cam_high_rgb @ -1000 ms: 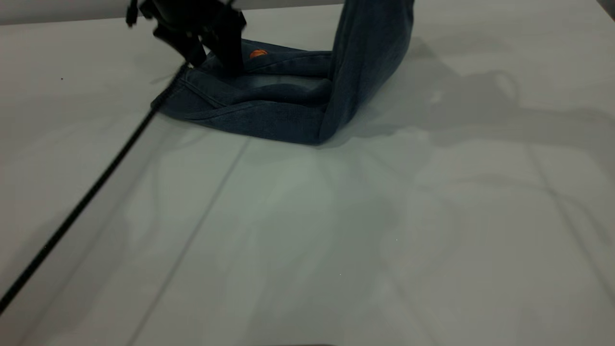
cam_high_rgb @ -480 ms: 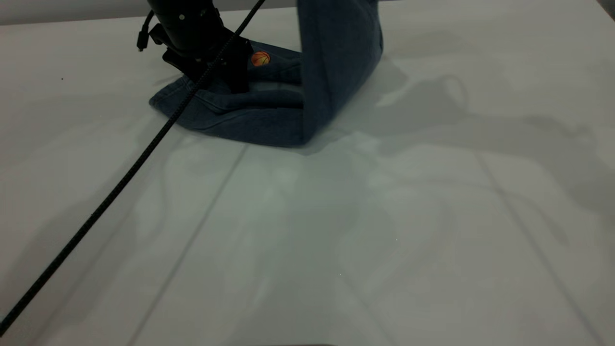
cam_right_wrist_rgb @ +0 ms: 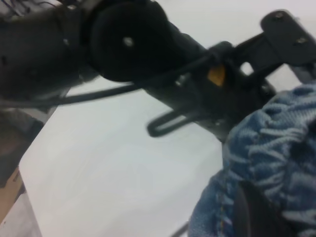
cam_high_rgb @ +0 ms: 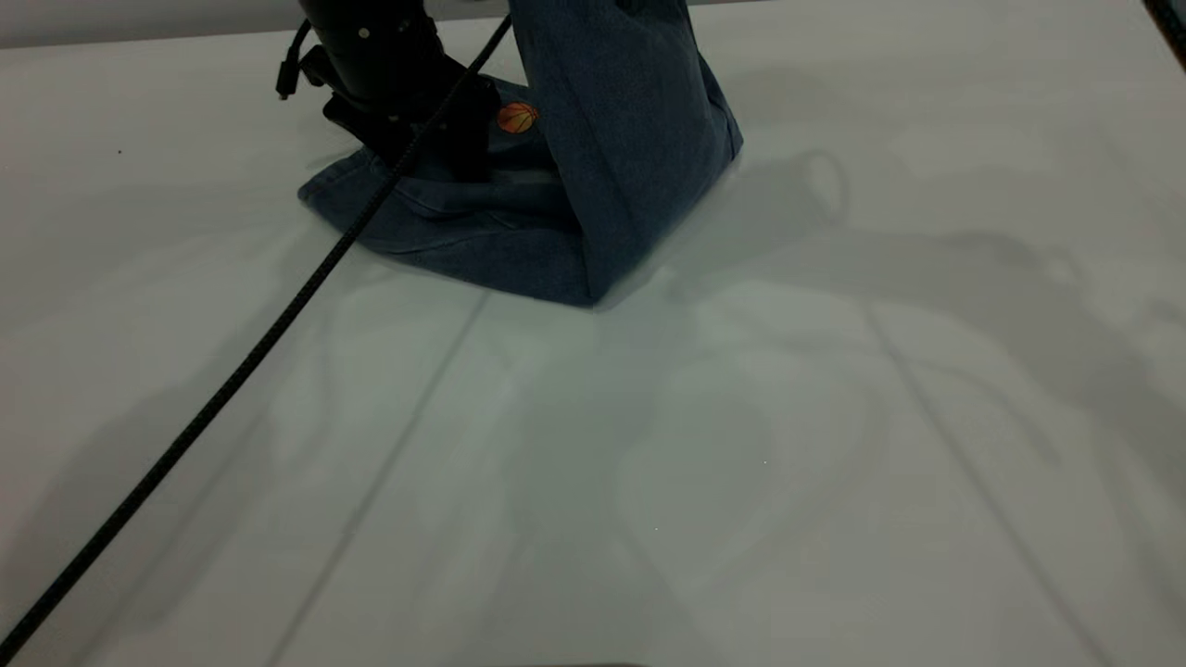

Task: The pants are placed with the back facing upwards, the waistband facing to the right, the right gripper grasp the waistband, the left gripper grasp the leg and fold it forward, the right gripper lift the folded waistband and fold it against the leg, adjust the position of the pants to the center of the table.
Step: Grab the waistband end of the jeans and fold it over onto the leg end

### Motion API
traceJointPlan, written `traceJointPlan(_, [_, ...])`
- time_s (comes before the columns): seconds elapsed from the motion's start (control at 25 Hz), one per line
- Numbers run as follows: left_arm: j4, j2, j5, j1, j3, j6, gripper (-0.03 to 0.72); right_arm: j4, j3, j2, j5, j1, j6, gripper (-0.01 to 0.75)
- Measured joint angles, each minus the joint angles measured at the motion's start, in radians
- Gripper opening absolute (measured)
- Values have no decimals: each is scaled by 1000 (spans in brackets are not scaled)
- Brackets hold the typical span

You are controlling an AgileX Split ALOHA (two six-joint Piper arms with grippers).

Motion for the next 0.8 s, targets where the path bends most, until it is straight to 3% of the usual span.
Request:
traceJointPlan(0.4, [284, -98, 328, 62, -280, -156, 547, 66, 0, 87, 6, 26, -69, 78])
traceJointPlan(0.56, [303, -99, 380, 62, -389, -185, 547, 92, 0, 123, 0, 60, -102, 89])
traceJointPlan(0.68, [287, -99, 384, 62, -440, -194, 547, 95, 0, 137, -10, 87, -105, 136])
traceJointPlan(0.8, [224, -99, 385, 62, -469, -194, 547, 98, 0, 144, -14, 104, -105, 247])
